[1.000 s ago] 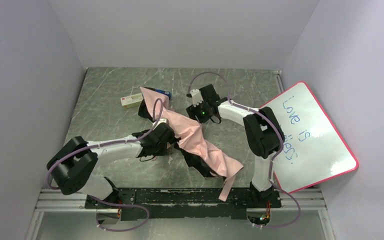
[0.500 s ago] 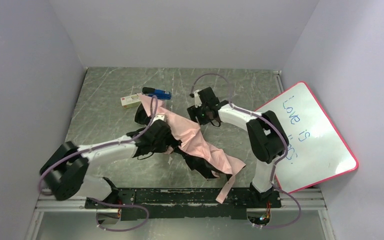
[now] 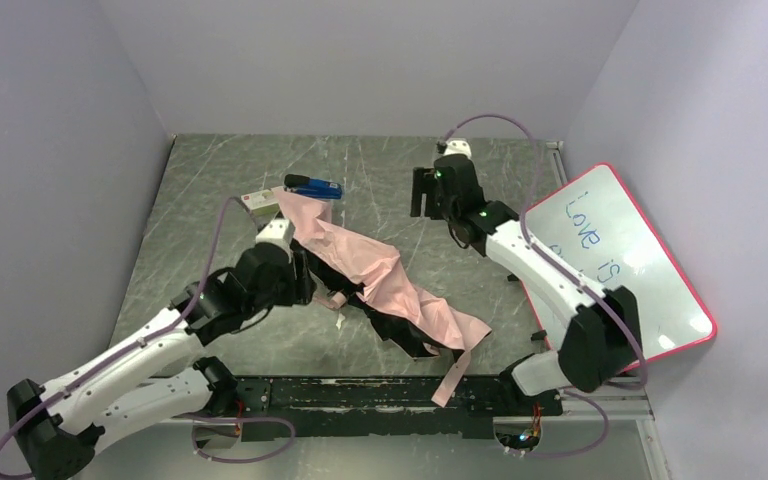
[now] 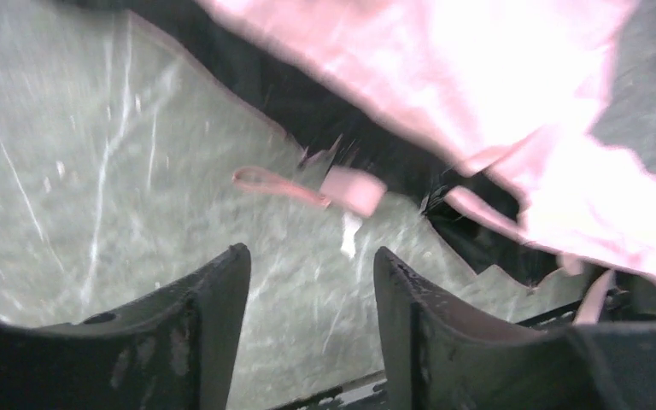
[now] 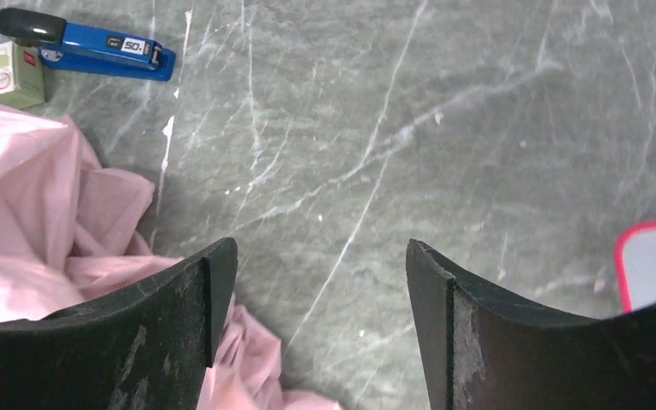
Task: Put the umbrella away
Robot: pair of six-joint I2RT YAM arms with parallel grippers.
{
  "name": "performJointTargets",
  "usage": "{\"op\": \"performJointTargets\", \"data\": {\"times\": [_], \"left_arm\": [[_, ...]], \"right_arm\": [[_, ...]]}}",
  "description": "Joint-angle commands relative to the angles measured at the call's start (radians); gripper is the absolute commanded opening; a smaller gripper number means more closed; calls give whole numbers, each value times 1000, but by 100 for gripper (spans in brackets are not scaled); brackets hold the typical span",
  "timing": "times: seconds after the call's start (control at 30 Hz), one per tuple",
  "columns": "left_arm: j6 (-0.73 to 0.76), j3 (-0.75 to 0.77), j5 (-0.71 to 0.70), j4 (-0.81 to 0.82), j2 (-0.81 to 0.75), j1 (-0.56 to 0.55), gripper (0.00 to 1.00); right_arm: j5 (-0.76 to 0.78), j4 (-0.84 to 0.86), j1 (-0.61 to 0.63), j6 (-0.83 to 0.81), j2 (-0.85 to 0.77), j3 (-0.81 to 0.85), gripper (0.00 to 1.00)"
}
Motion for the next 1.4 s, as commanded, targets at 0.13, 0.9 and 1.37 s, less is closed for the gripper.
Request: {"op": "performJointTargets", "data": {"times": [0.13, 0.9, 1.37], "left_arm": [[386, 537, -27, 31, 303, 76, 79], [543, 607, 680, 76, 873, 332, 97], [349, 377, 810, 416, 936, 83, 97]], "right_arm": [[120, -305, -2, 357, -276, -100, 81], [-276, -342, 101, 722, -454, -557, 81], [-247, 190, 214, 864, -169, -655, 59]]}}
